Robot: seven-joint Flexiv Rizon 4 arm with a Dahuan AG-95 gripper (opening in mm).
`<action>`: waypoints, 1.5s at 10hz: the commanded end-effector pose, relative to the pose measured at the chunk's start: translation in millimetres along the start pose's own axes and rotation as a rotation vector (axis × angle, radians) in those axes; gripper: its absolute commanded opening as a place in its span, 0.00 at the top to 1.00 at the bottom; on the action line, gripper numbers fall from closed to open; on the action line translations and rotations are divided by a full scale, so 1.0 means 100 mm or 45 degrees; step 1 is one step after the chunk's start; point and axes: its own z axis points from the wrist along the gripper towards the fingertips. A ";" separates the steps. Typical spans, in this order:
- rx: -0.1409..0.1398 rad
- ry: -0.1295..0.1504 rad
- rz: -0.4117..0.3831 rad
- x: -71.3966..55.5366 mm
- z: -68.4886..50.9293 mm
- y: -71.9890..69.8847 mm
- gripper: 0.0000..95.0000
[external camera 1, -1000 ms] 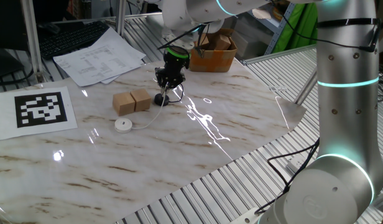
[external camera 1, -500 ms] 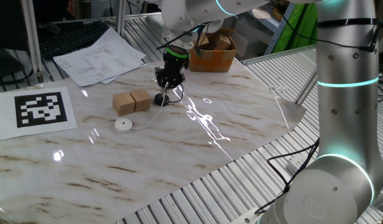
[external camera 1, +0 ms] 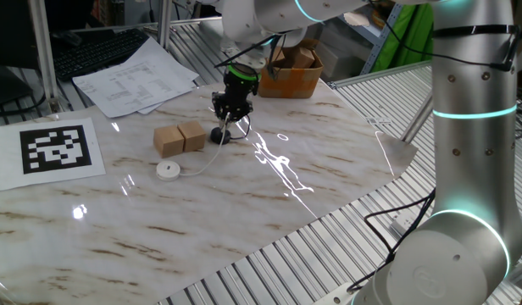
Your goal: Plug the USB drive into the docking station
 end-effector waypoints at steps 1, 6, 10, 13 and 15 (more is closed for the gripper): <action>0.003 -0.004 -0.009 0.00 0.32 -0.03 1.00; -0.009 0.002 0.004 0.00 0.35 -0.04 1.00; -0.013 -0.003 0.032 0.00 0.34 -0.03 1.00; 0.010 -0.021 0.066 0.02 0.34 0.00 1.00; 0.009 -0.021 0.081 0.03 0.33 0.02 0.80</action>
